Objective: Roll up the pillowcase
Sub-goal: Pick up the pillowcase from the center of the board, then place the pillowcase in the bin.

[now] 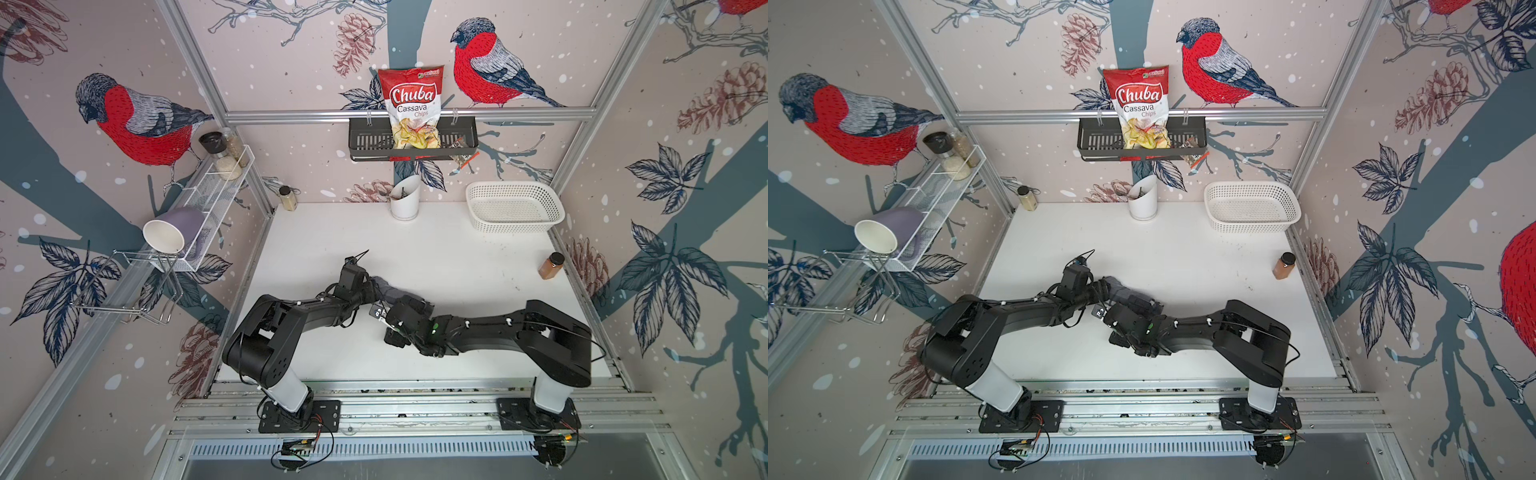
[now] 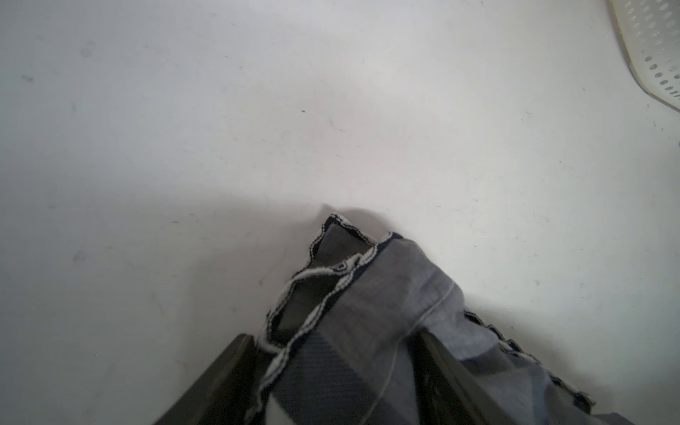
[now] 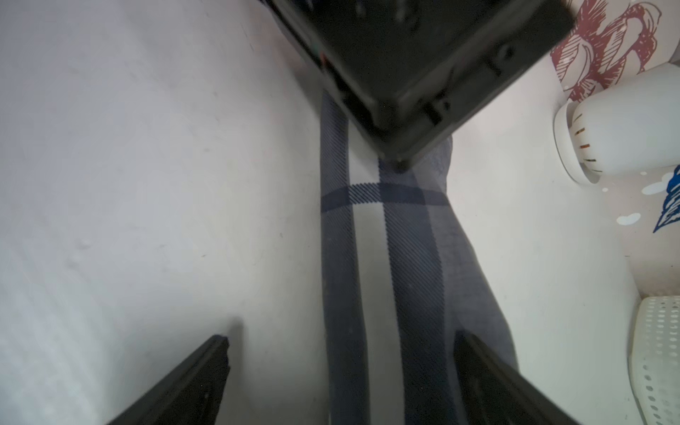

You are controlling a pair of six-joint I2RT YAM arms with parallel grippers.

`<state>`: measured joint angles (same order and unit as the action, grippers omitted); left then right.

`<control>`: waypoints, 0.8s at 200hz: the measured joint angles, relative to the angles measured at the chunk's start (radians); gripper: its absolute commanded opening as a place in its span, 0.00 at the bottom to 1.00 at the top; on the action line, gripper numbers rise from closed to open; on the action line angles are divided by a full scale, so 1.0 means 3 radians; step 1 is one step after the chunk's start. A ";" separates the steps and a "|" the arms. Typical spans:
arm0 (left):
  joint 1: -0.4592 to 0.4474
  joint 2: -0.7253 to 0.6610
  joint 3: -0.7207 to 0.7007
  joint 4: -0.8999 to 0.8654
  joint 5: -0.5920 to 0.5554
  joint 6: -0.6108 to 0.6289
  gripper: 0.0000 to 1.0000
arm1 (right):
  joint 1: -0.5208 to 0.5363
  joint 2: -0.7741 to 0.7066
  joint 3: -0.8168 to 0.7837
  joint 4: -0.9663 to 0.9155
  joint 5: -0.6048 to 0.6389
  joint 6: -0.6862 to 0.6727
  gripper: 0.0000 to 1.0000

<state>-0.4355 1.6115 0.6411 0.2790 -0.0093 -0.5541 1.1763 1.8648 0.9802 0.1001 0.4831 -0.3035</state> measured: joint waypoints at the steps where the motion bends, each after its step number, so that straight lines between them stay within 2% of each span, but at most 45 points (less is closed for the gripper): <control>1: 0.0000 -0.0001 0.0000 -0.0001 0.0004 0.0000 0.74 | -0.0005 0.0010 0.0010 0.0000 0.0006 0.0000 1.00; 10: 0.0000 -0.0024 -0.0001 -0.0006 0.0009 0.0000 0.74 | -0.0050 0.0095 0.0081 0.0057 0.0066 -0.0019 1.00; 22: 0.0000 -0.0050 -0.0008 -0.0006 0.0022 0.0000 0.74 | -0.0097 0.0153 0.0117 0.0113 0.0109 -0.0020 0.89; 30: 0.0001 -0.0069 -0.0018 -0.0006 0.0023 0.0001 0.75 | -0.0126 0.0175 0.0125 0.0135 0.0112 -0.0024 0.73; 39: 0.0008 -0.0086 -0.0031 -0.0008 0.0027 0.0001 0.75 | -0.0145 0.0197 0.0125 0.0136 0.0104 -0.0023 0.50; 44: 0.0013 -0.0092 -0.0042 -0.0008 0.0011 0.0006 0.76 | -0.0151 0.0209 0.0120 0.0142 0.0074 -0.0024 0.42; 77: 0.0093 -0.0219 -0.0107 -0.0033 0.0072 -0.0025 0.80 | -0.0191 0.0219 -0.0004 0.0178 -0.0006 0.0000 0.14; 93: 0.0164 -0.0295 -0.0130 -0.0017 0.0160 -0.0057 0.84 | -0.0203 0.0187 -0.0076 0.0187 -0.0003 0.0052 0.03; 102: 0.0216 -0.0340 -0.0148 -0.0014 0.0198 -0.0066 0.85 | -0.0216 0.0163 -0.0103 0.0191 -0.0009 0.0056 0.00; 160: 0.0680 -0.0959 -0.0394 0.0000 0.0280 -0.0284 0.88 | -0.0486 -0.0140 -0.0135 -0.0079 -0.0011 0.0219 0.00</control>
<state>-0.2314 1.3239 0.5228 0.2790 0.0746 -0.6392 1.0306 1.8229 0.9398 0.0765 0.4797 -0.2379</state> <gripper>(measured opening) 0.880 0.085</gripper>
